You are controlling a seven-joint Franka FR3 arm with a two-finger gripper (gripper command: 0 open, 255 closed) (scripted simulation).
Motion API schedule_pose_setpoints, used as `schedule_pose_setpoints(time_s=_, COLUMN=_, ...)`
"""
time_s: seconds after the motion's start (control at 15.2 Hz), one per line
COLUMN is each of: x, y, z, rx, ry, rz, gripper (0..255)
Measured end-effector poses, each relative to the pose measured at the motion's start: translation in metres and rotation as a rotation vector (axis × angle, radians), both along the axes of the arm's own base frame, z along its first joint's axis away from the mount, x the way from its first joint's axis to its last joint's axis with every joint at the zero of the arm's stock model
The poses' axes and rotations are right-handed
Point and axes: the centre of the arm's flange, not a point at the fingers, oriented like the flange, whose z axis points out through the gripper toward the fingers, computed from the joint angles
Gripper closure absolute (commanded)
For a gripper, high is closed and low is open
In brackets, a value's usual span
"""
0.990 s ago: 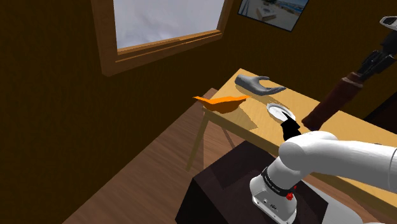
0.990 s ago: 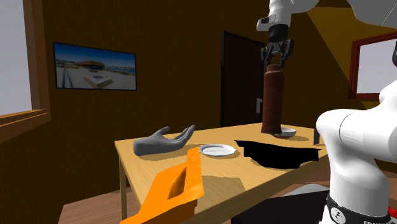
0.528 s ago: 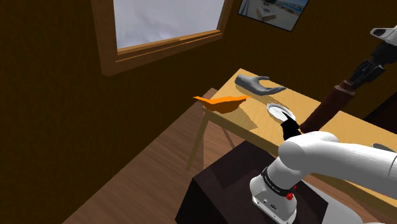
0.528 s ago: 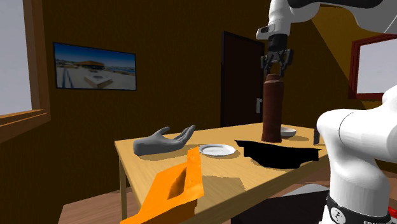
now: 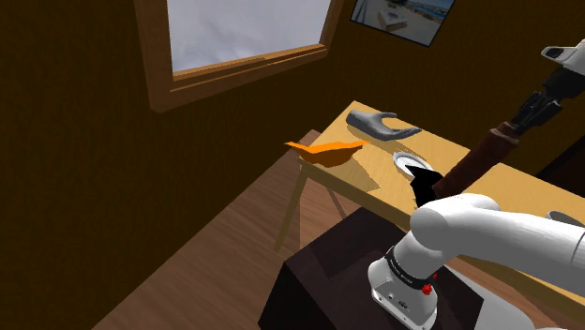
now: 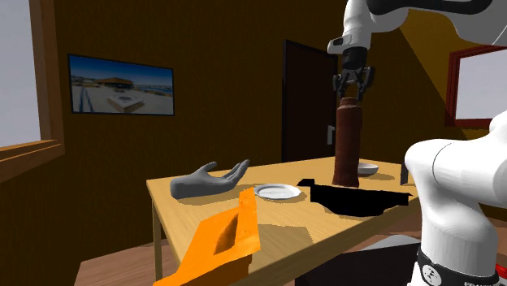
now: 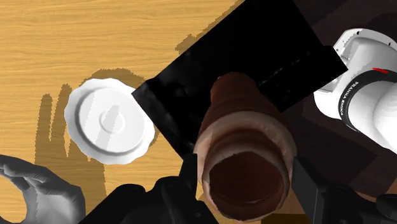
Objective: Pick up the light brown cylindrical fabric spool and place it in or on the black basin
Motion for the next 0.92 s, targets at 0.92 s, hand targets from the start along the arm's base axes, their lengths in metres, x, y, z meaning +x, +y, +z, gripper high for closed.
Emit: schedule_pose_setpoints(time_s=0.92, x=-0.003, y=-0.001, z=0.048, rx=0.000, ry=0.000, rz=0.000, gripper=0)
